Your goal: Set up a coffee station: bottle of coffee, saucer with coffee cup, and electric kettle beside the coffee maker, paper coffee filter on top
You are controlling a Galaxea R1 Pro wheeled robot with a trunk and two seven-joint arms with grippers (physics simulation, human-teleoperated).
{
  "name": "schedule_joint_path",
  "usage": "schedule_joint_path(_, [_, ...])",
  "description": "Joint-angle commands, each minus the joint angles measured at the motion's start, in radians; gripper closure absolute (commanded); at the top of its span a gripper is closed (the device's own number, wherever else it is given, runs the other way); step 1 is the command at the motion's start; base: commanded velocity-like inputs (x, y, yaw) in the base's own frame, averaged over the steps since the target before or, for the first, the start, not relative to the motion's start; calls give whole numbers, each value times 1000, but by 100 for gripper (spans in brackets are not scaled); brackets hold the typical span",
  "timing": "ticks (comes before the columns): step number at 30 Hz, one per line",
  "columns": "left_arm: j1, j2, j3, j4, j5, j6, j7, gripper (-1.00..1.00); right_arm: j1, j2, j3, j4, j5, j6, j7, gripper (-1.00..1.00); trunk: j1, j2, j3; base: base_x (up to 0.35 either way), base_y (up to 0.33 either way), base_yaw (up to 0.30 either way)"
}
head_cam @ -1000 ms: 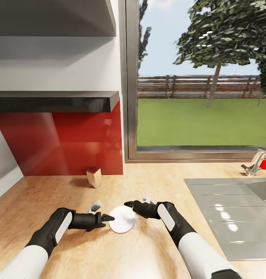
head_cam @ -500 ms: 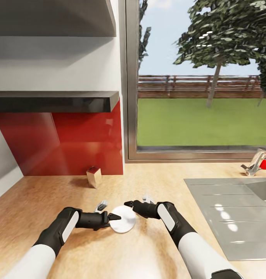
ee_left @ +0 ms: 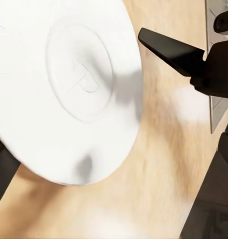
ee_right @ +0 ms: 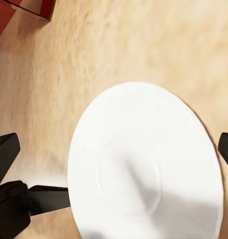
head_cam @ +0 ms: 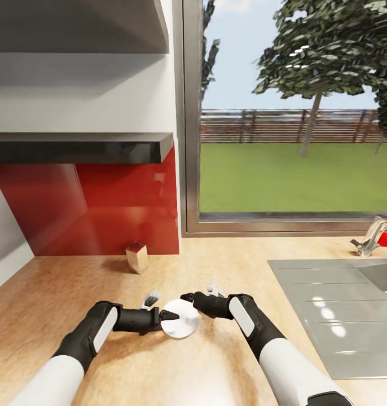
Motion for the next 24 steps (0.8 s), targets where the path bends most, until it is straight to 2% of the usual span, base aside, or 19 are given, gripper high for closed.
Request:
schedule_joint_path(1, [-1,-3,-3,0,-8,1,0,-100,-1,0,0,-1,2,3,2,-100,1,-2,-3,0,0,0])
schedule_joint_path(14, [-1,-20,-3,0,-9,1,0,-100,-1,0,0,1,2,3,2,-100,1,-2,-3,0,0,0])
schedule_joint_path(24, [-2,-22,-3,0,-10,1,0,-100,-1,0,-1,1,4,4,-2,-100,1,-2,-3,0,0,0])
